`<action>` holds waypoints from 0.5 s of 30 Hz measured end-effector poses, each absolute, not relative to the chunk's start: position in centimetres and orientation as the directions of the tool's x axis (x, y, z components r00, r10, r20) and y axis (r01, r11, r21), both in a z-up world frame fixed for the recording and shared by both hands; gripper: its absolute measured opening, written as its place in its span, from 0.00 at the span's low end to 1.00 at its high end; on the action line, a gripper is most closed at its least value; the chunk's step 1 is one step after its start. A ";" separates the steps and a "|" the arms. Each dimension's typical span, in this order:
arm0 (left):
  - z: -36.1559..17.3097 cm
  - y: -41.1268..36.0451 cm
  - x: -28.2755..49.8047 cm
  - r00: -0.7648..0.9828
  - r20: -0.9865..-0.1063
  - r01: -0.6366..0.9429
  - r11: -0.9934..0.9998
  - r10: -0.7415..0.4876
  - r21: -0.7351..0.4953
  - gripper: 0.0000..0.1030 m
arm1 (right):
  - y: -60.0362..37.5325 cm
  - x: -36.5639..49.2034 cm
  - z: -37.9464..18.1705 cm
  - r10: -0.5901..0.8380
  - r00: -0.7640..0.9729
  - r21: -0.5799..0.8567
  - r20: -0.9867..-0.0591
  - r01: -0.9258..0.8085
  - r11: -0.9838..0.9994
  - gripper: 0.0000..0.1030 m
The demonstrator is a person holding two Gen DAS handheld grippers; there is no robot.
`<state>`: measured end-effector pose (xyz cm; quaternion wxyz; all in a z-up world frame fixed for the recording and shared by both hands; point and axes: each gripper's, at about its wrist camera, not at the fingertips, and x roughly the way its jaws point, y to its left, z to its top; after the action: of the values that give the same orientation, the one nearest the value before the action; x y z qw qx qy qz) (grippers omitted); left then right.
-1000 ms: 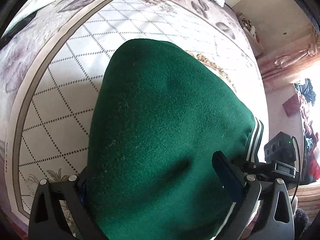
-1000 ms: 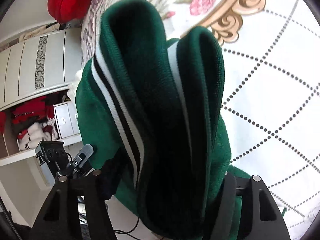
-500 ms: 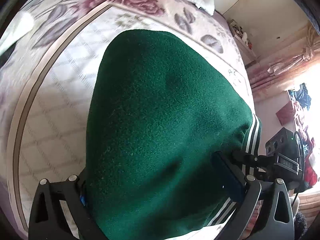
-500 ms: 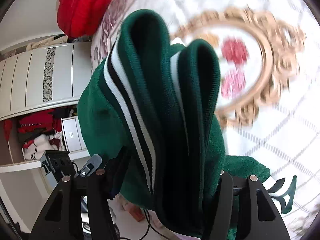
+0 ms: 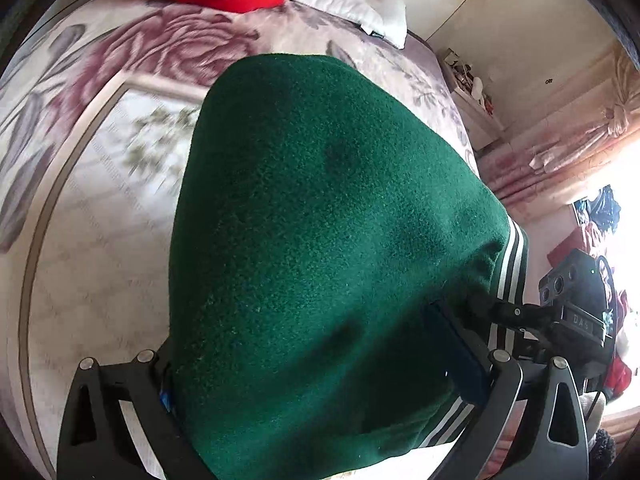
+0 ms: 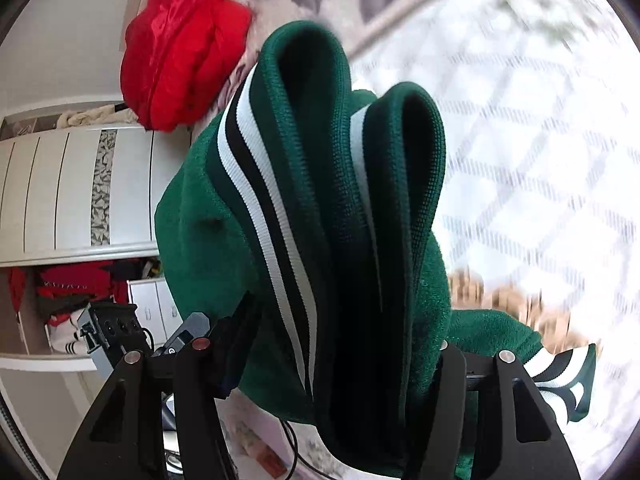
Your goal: Fold large clothes
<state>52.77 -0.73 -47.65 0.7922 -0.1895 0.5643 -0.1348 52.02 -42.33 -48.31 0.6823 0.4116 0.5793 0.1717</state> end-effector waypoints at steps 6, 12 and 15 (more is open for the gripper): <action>-50.6 -2.8 60.5 0.297 -0.857 0.004 0.898 -0.421 -0.440 1.00 | -47.2 62.1 -48.7 0.689 0.269 0.740 -0.673 0.255 0.622 0.60; -56.7 -3.8 66.6 0.189 -0.904 -0.023 0.919 -0.384 -0.395 1.00 | -44.7 68.8 -51.9 0.655 0.221 0.689 -0.723 0.298 0.660 0.60; -58.9 -4.0 68.3 0.134 -0.932 -0.022 0.939 -0.337 -0.343 1.00 | -46.0 70.6 -54.3 0.639 0.203 0.665 -0.742 0.339 0.665 0.60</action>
<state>68.26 -4.05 -58.86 0.7403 -0.1383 0.6493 -0.1064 70.59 -46.02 -54.29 0.6681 0.3936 0.6214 0.1122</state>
